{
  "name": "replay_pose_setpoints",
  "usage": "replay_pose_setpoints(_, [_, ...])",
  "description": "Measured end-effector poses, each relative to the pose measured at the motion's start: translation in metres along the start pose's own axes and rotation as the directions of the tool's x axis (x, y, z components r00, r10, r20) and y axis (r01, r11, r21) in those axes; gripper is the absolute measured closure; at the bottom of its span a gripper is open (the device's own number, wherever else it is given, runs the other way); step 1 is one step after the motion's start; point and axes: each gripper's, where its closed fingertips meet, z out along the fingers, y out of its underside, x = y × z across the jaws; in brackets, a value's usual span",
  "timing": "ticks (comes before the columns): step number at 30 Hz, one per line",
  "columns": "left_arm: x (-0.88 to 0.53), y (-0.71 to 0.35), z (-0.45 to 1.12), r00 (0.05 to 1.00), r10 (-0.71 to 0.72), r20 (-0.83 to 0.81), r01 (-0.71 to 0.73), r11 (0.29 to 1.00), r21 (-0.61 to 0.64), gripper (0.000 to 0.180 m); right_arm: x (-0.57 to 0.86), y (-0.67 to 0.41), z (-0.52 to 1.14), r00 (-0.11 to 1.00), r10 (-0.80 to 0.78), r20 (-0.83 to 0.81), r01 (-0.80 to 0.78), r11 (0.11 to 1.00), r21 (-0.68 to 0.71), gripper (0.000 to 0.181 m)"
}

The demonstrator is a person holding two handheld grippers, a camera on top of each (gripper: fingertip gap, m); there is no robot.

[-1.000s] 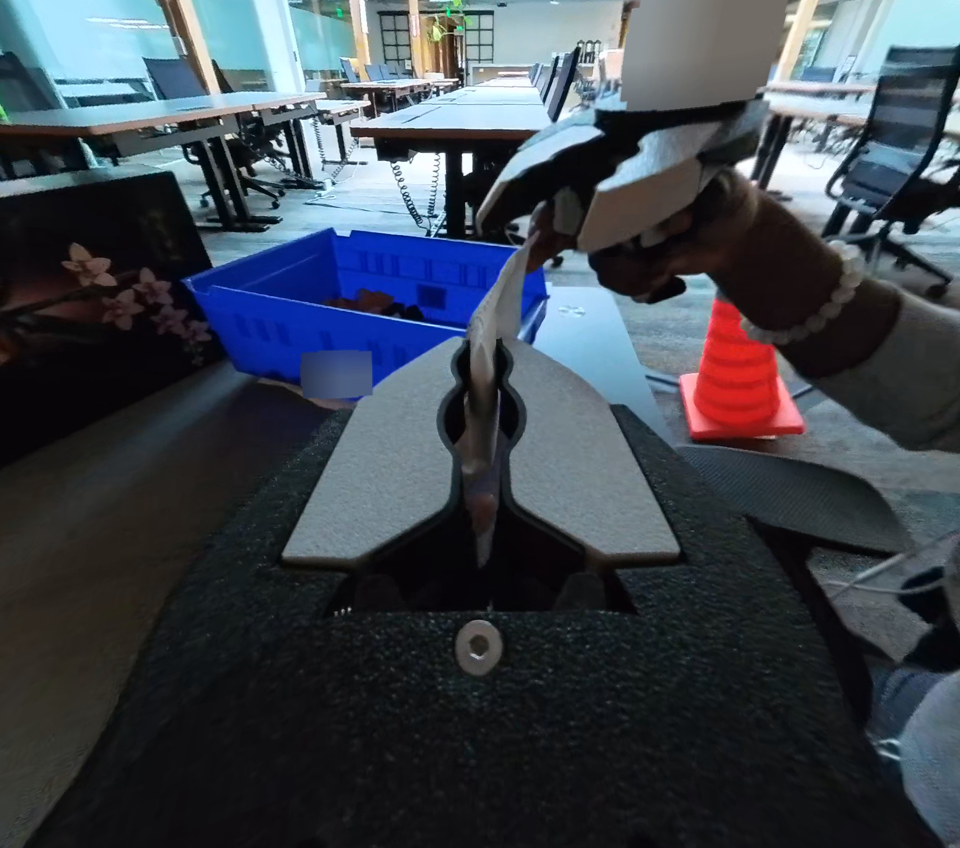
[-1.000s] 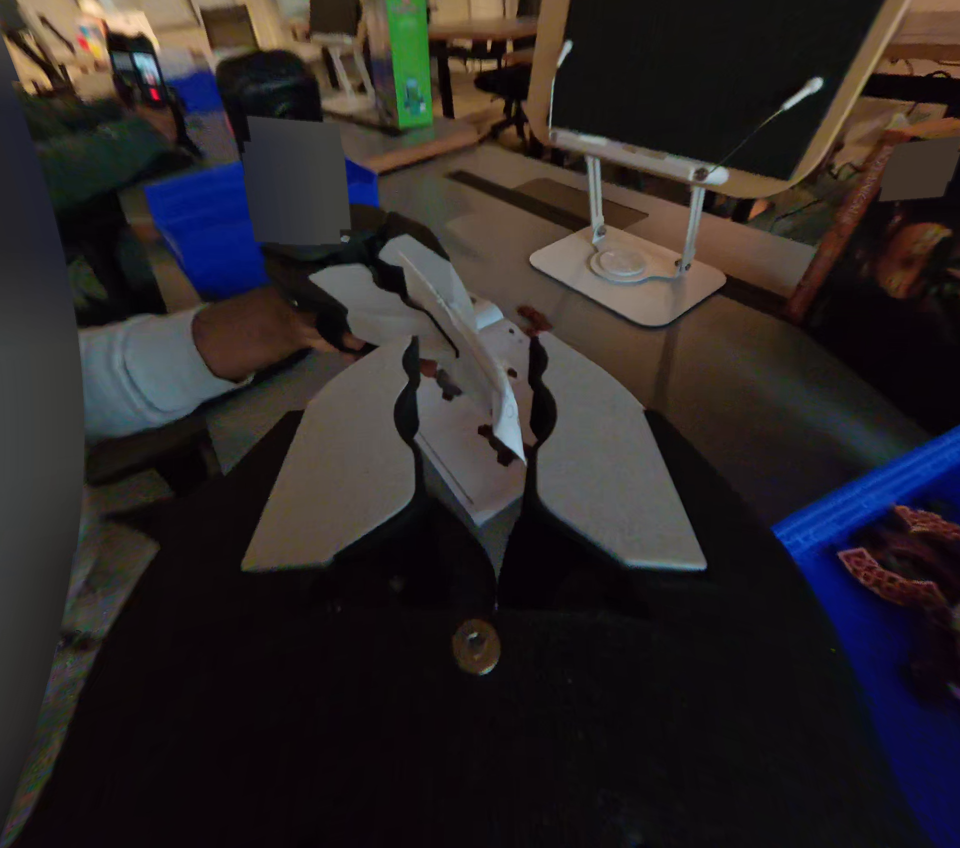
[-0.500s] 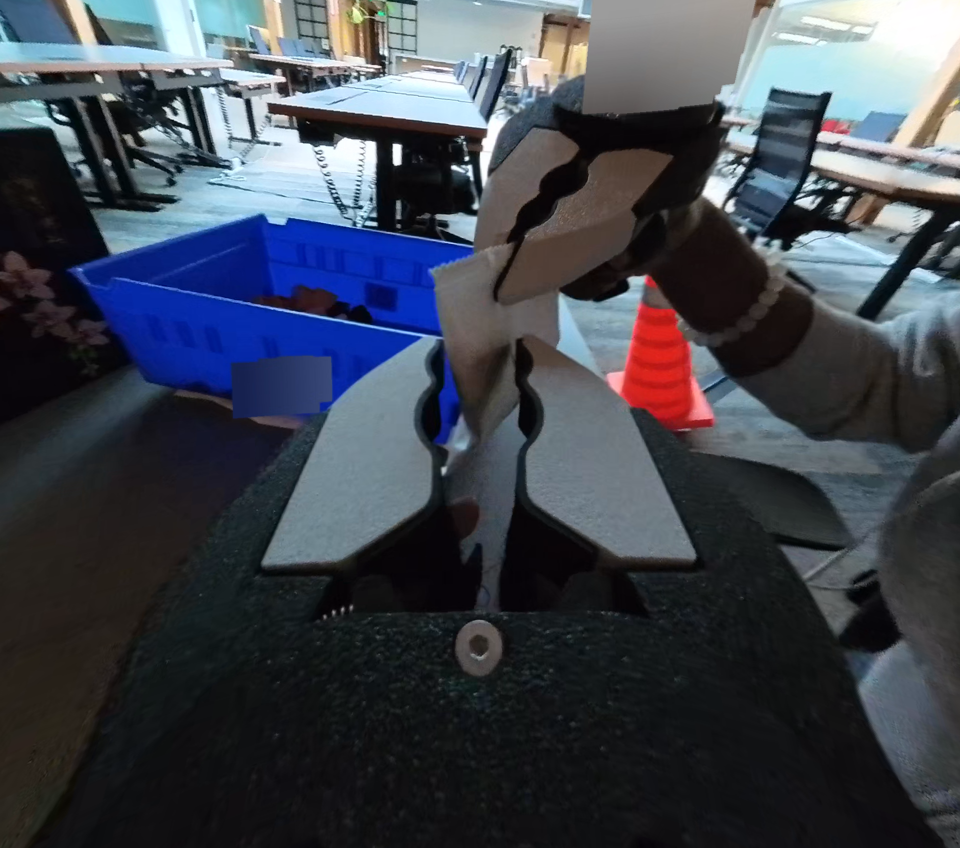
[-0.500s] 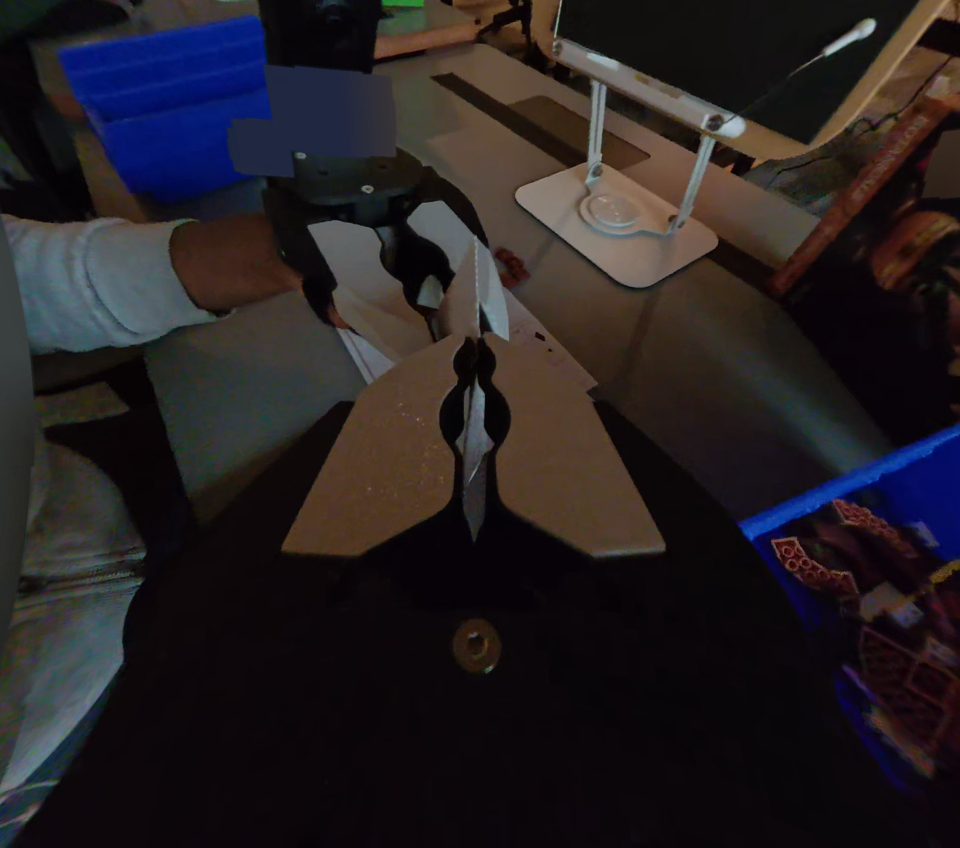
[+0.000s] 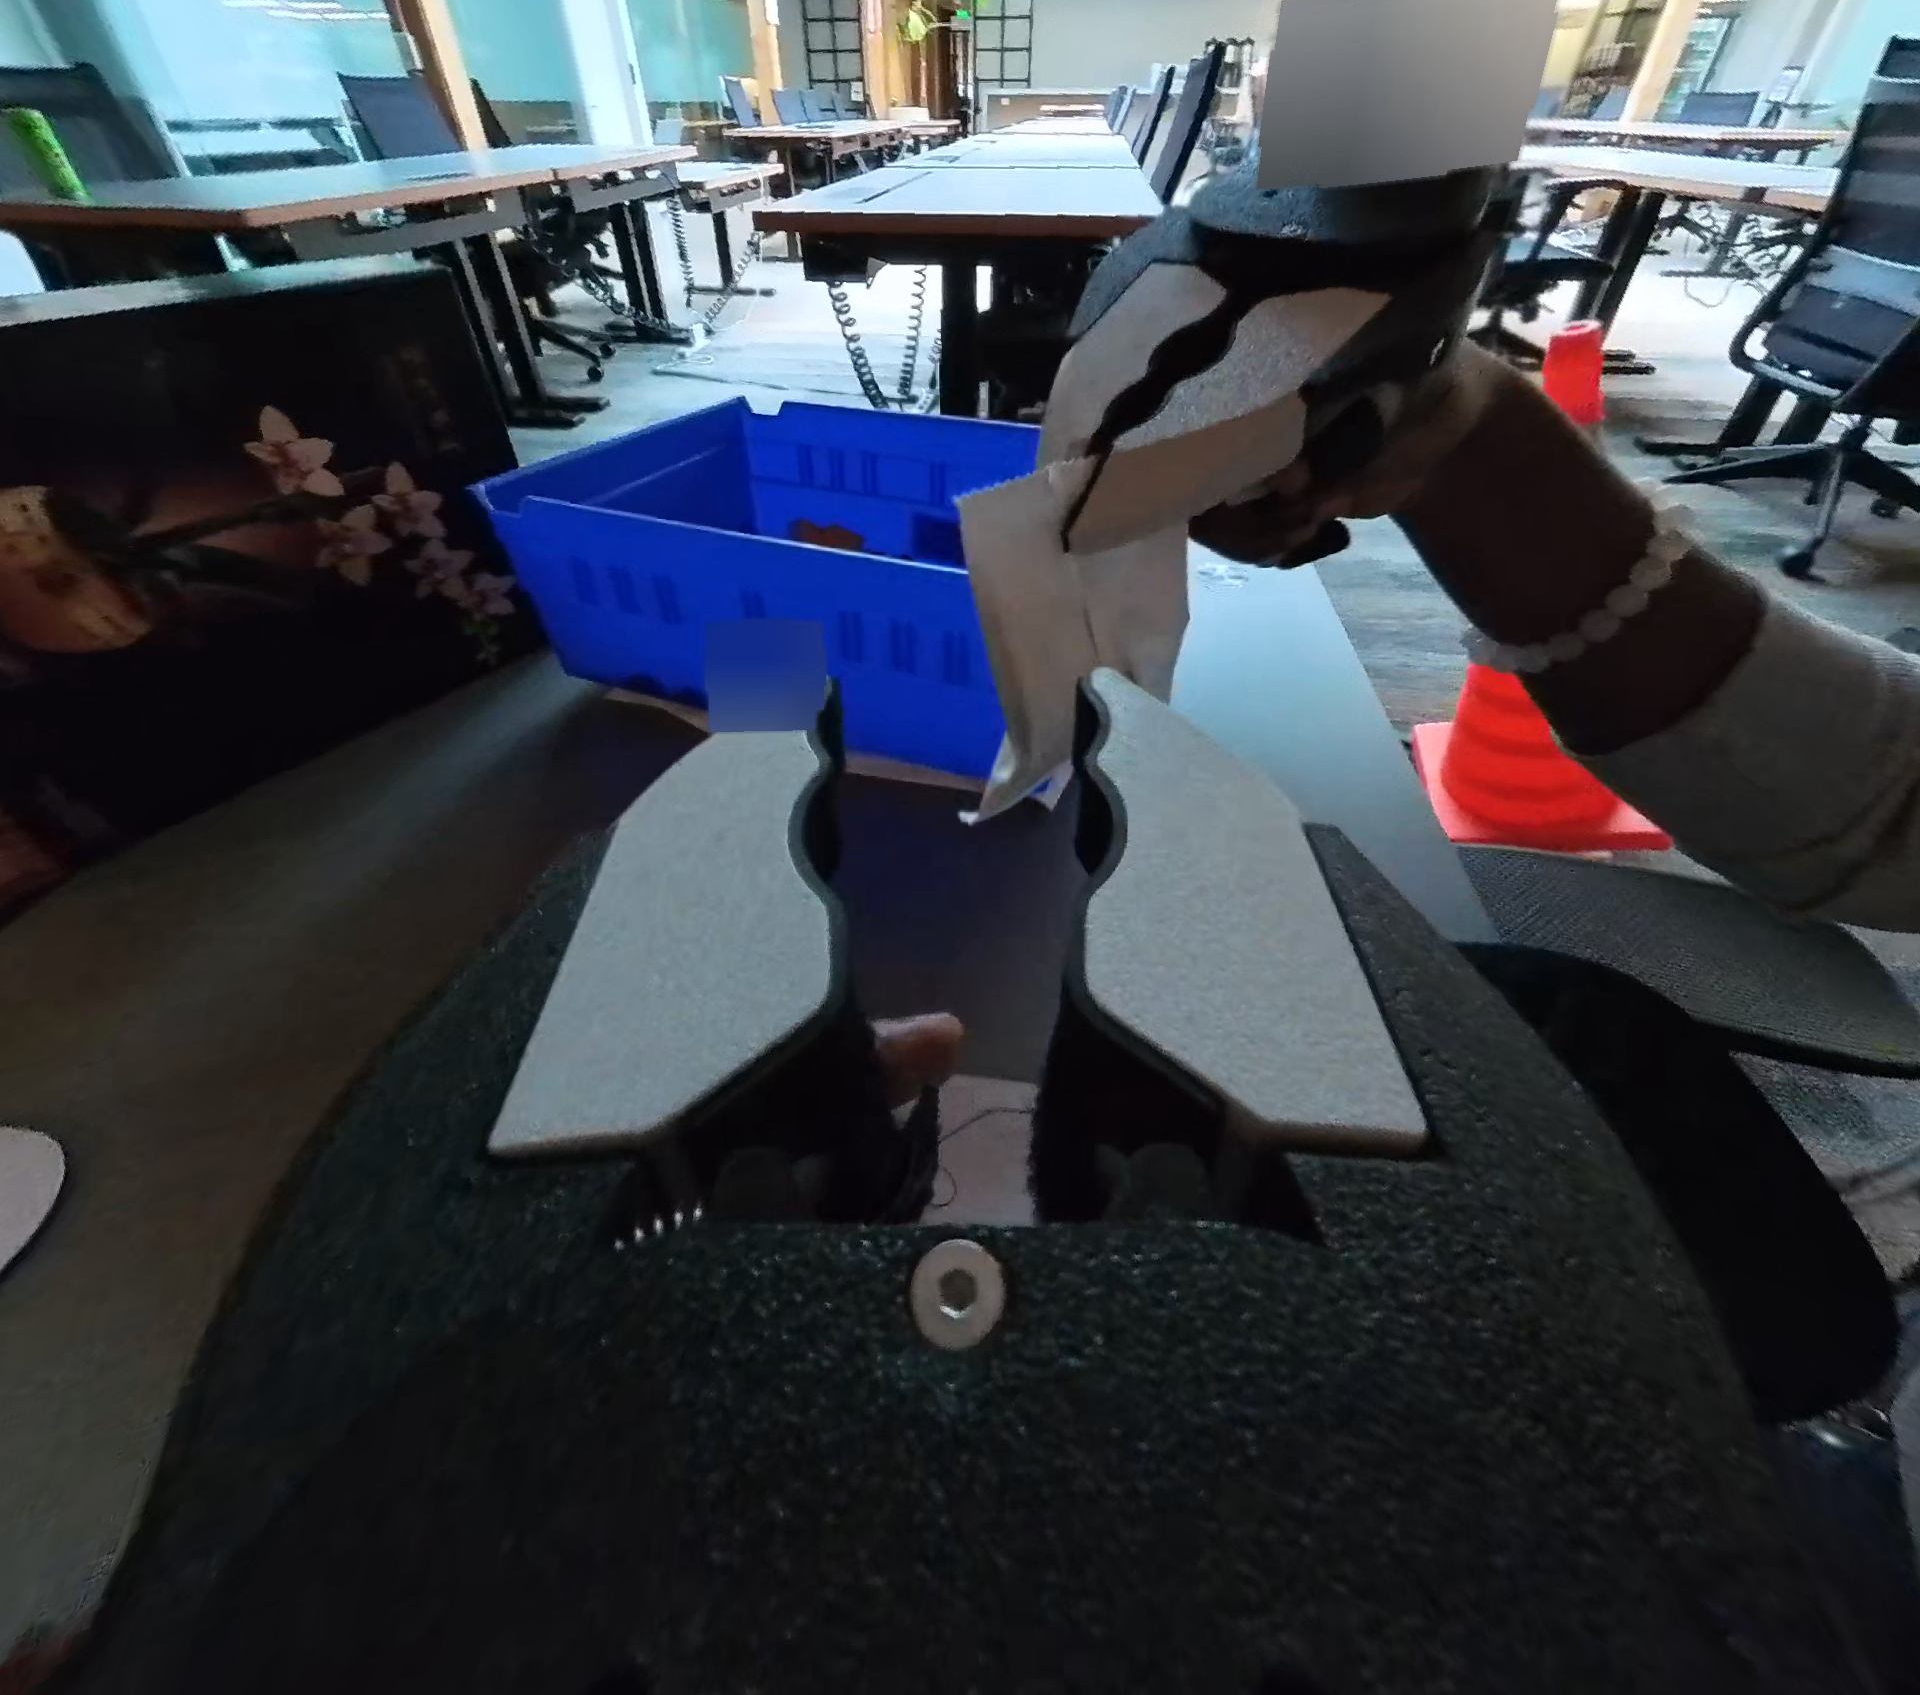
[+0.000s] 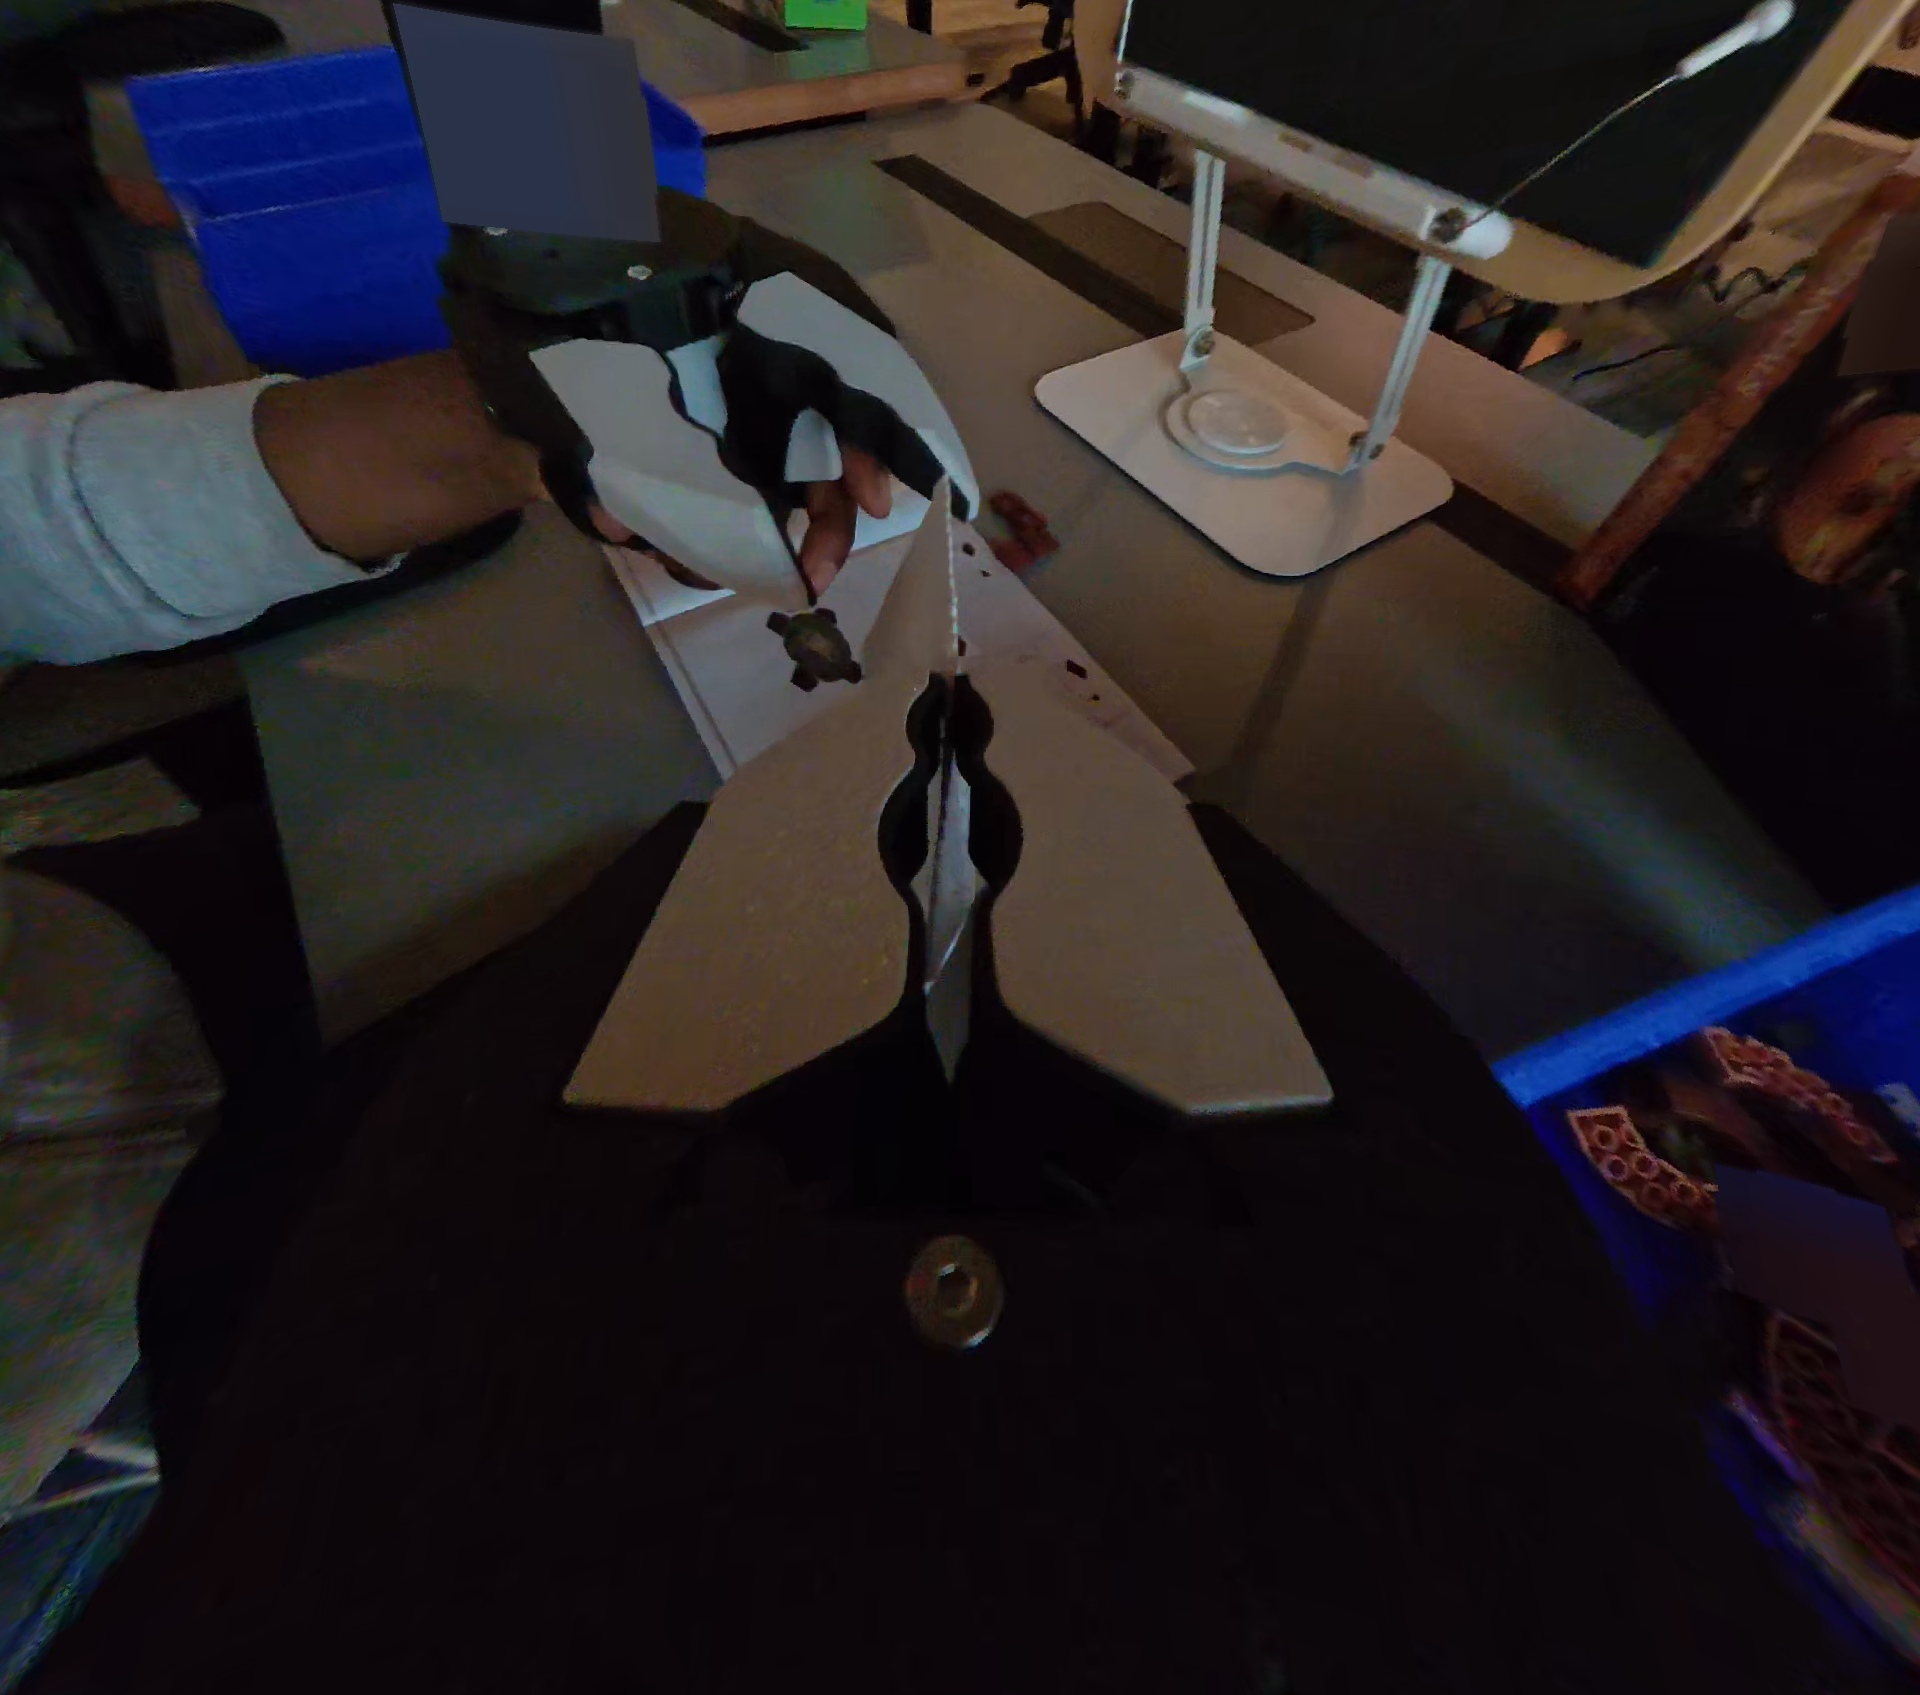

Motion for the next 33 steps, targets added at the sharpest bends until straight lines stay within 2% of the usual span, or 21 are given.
replay_pose_setpoints(7, [0.003,0.013,-0.022,0.997,0.019,0.080,-0.015,0.999,-0.051,0.142,-0.002,0.010,0.005,1.000,0.007,0.003,-0.007,1.000,-0.002,0.180])
replay_pose_setpoints(10, [0.006,0.014,-0.031,0.995,0.016,0.102,-0.012,0.999,-0.034,0.142,0.004,0.009,-0.003,1.000,0.012,-0.026,-0.012,1.000,0.018,0.181])
replay_pose_setpoints(15, [0.014,0.018,-0.038,0.990,0.016,0.142,-0.013,1.000,-0.025,0.142,0.037,0.011,-0.037,0.977,0.004,-0.215,-0.005,1.000,-0.002,0.180])
replay_pose_setpoints(21, [0.031,0.021,-0.047,0.983,0.019,0.183,-0.016,1.000,-0.017,0.143,0.075,0.027,-0.081,0.891,0.042,-0.452,-0.043,0.999,0.009,0.180])
replay_pose_setpoints(33, [0.056,0.024,-0.053,0.976,0.063,0.207,-0.053,0.997,-0.053,0.141,0.076,0.063,-0.095,0.838,0.081,-0.540,-0.118,0.992,-0.034,0.180])
